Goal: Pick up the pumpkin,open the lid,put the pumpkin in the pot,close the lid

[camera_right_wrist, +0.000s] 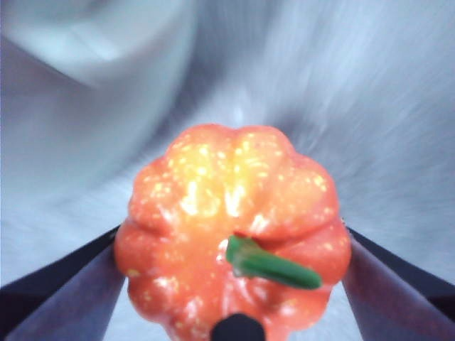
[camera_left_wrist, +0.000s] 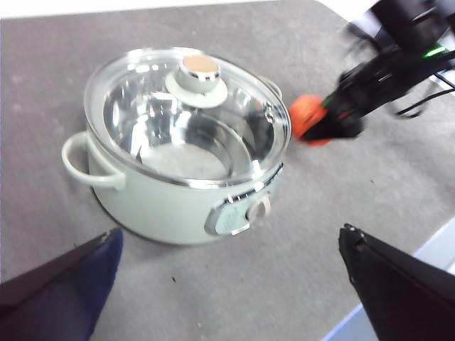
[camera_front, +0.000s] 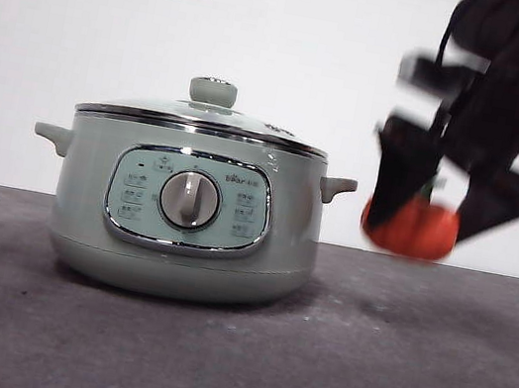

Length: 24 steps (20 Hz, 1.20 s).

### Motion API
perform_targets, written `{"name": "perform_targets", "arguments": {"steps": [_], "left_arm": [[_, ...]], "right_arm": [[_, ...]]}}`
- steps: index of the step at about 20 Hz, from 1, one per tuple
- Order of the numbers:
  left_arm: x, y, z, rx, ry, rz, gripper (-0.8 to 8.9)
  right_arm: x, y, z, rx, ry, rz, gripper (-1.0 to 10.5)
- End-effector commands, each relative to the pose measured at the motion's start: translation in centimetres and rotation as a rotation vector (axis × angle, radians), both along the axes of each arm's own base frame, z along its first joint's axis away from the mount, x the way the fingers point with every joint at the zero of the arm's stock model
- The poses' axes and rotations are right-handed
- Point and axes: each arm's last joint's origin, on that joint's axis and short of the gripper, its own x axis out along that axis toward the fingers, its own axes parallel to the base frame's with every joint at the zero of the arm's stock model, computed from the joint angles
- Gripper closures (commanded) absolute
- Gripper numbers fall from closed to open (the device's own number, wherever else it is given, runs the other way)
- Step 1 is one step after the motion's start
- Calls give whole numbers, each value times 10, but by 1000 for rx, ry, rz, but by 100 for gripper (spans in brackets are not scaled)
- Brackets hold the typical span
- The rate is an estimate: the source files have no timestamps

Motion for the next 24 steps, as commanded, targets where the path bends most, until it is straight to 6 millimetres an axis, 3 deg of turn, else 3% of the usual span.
{"name": "perform_targets", "arguments": {"steps": [1,5,9,13,18,24], "left_arm": [[8,0,1,-1,-15,2,60],[36,-4,2,-16,-22,-16,60],[79,-22,2,21,-36,-46,60],[127,-50,2,65,-63,-70,60],[186,-88,-1,104,-60,-91,60],[233,-119,-26,141,6,-117,60]], "right_arm": [[-18,-7,32,41,-79,-21,958],[-57,-21,86,117,-244,-33,958],[-92,-34,117,164,-343,-37,958],[-109,-41,124,171,-347,-41,958],[-112,-41,123,167,-323,-35,957],[-112,-40,123,168,-324,-29,957]]}}
